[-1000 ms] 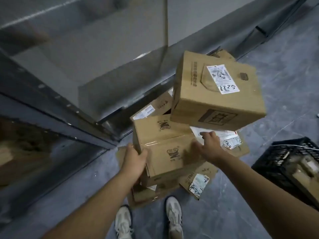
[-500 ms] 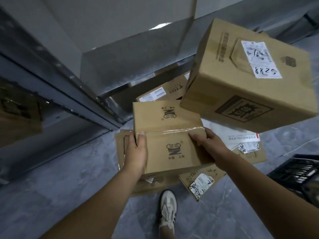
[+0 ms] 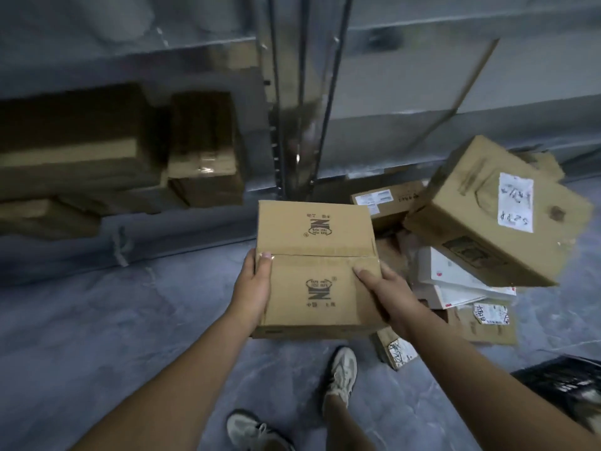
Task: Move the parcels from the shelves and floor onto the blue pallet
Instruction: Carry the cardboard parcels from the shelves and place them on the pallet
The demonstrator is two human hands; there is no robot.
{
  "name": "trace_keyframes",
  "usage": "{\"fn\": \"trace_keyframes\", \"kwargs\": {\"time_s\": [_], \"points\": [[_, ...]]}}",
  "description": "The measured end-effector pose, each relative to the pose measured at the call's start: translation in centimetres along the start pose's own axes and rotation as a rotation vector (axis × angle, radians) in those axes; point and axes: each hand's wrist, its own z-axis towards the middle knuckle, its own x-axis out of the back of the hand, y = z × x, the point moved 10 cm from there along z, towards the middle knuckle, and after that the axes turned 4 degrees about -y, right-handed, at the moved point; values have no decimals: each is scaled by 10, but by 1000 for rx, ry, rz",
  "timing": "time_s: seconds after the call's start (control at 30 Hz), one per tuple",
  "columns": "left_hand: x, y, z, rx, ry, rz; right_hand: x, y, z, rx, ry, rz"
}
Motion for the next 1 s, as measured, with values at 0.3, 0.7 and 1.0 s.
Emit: {"fn": "trace_keyframes", "kwargs": {"time_s": [0.3,0.7,1.0], "points": [[258,6,-139,-78,283,-261,-224,-117,-143,206,-246,-246],[565,-86,-348,-200,846,-559,-572,-168,-346,458,-730,-536],[693,-150,-424,-138,1119,-764,-782,-173,-437,588,-1032,-764]]}}
